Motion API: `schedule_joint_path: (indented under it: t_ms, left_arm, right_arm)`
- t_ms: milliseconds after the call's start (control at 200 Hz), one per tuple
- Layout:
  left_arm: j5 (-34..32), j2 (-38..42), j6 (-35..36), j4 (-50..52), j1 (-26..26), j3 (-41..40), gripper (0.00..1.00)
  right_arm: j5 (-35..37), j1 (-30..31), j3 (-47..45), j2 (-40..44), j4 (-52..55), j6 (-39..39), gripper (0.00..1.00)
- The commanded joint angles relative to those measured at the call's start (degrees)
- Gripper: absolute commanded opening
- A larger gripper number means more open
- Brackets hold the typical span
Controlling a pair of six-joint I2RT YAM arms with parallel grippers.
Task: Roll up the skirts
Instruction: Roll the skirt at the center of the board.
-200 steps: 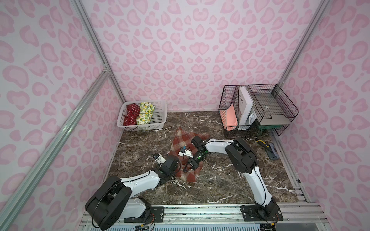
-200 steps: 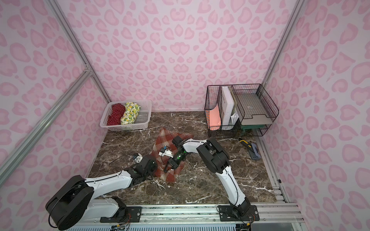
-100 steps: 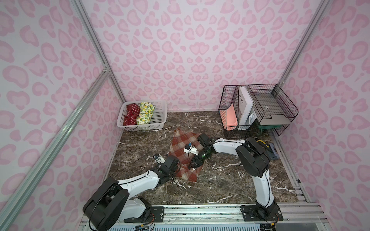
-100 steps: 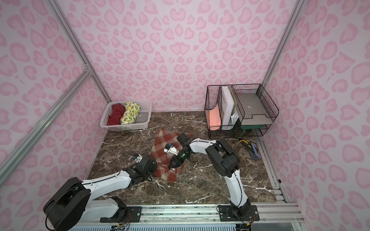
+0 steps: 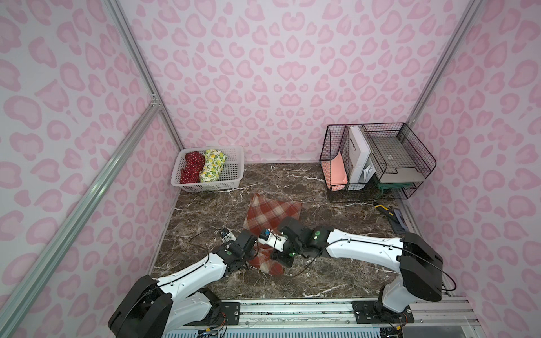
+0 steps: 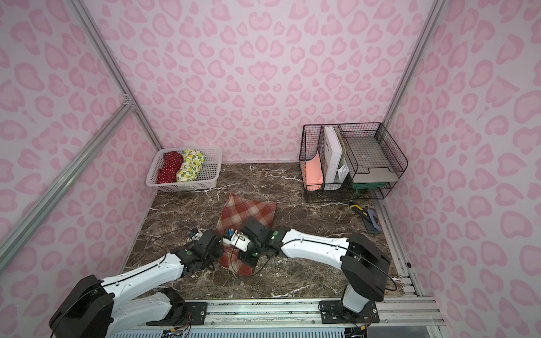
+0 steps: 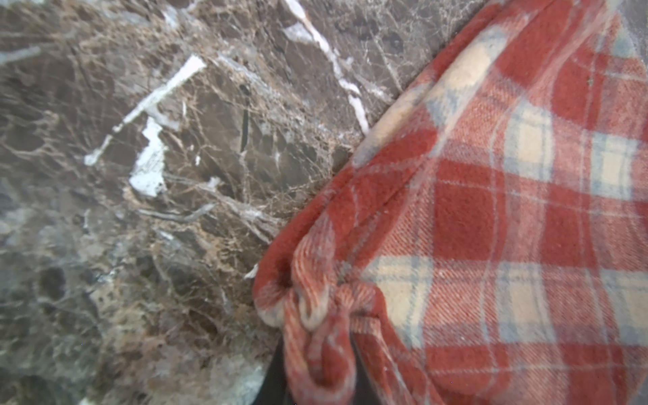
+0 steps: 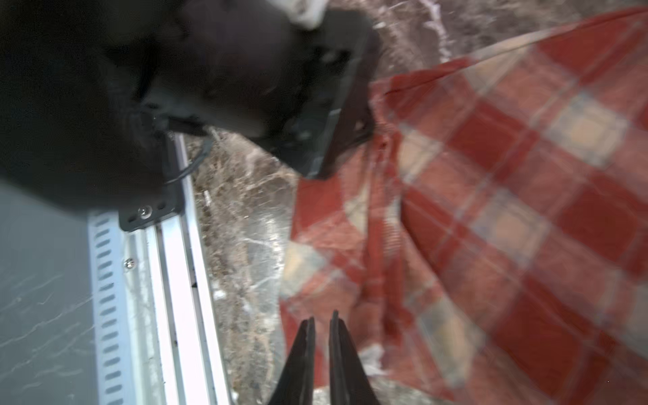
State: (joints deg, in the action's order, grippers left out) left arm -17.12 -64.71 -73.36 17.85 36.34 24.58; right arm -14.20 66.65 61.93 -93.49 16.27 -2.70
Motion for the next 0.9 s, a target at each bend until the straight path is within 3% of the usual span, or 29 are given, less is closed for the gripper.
schedule_joint_path:
  t_ms: [0,200,300,400,510,675,780,895]
  left_arm:
    - [1.9,0.6,0.2,4.2,0.0,-0.7,0.00]
    - [1.7,4.5,-1.4,5.8,0.0,-2.4,0.00]
    - [1.7,6.3,-1.6,7.0,0.0,-2.6,0.00]
    - [1.6,7.1,-1.7,7.3,0.0,-3.0,0.00]
    - [1.7,6.5,-1.8,7.2,-0.1,-3.0,0.00]
    - [2.4,5.8,-1.7,5.9,-0.1,-3.3,0.00]
    - [2.7,5.7,-1.6,5.7,-0.1,-3.3,0.00]
    - [2.9,5.8,-1.5,5.3,-0.3,-3.7,0.00]
  right_arm:
    - [5.2,3.0,-2.4,0.1,-7.9,-2.6,0.11]
    - [8.2,3.9,-5.5,-4.8,-13.3,-1.8,0.11]
    - [10.3,3.9,-6.6,-6.4,-14.1,0.0,0.36]
    - [8.6,4.3,-5.9,-7.9,-12.0,1.1,0.46]
    - [8.9,5.6,-6.7,-7.9,-11.4,1.0,0.51]
    - [18.5,7.7,-6.8,-10.3,-9.1,1.0,0.64]
    - [30.5,10.7,-4.8,-13.2,-4.6,0.5,0.65]
    - [36.5,12.7,-4.5,-15.4,-2.2,-1.1,0.61]
